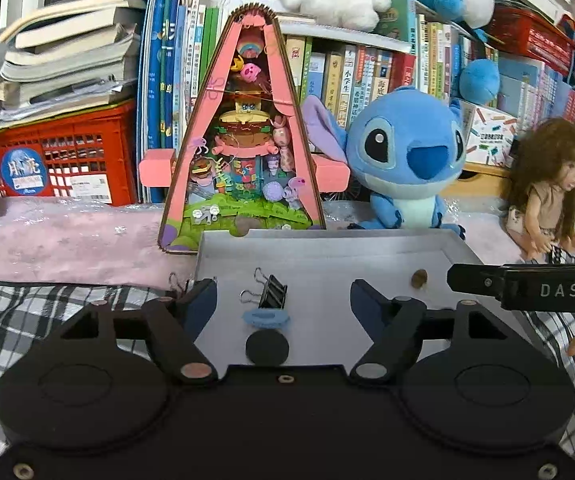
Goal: Organize rigid objects
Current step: 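Open the left tool to drop the clip while the right tool releases the ball, then move both tools back from the tray toward the red crayons on the cloth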
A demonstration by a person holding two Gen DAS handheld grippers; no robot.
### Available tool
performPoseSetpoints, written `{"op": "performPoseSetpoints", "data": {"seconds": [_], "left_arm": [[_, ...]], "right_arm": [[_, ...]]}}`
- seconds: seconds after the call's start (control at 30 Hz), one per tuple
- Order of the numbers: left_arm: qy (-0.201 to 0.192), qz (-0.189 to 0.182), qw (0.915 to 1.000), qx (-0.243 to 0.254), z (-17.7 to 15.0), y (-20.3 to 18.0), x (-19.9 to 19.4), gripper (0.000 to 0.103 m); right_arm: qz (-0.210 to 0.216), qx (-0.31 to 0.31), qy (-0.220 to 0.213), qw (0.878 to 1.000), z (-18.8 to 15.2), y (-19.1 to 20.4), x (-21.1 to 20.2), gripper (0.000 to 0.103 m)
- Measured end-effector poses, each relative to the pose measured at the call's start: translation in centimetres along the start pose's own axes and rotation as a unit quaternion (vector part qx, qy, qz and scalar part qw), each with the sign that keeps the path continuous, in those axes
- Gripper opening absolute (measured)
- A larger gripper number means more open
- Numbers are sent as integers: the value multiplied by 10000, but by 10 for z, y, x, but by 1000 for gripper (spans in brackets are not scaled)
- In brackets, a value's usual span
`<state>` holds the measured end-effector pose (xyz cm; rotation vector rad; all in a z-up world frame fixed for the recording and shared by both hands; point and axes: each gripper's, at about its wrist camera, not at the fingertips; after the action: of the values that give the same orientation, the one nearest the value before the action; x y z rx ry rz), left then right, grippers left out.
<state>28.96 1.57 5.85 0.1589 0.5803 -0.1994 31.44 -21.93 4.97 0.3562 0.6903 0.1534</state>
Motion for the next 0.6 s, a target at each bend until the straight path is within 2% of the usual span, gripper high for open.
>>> {"op": "performPoseSetpoints", "data": {"seconds": [0.13,0.4,0.6], "left_arm": [[37,97,9999,14,-9,-6,-18,73],[-54,53,9999,128,-37,-23,-58,74],[-140,97,9998,138,-61,-36,-87,75]], "right_arm": [[22,-149,-66,9999,-11,2,-19,88],[-10,-485,-205,9986,-42,2,-55,89],[43,-511,-363,9980,-73,-6,-85,91]]}}
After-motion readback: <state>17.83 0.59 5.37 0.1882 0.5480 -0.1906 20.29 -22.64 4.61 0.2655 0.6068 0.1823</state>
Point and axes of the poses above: each gripper's, at about its wrist camera, not at the fingertips, and x roughly the way its jaws point, y to its left, z to its top, and after that the axes turned 12 degrees about x, right-handed
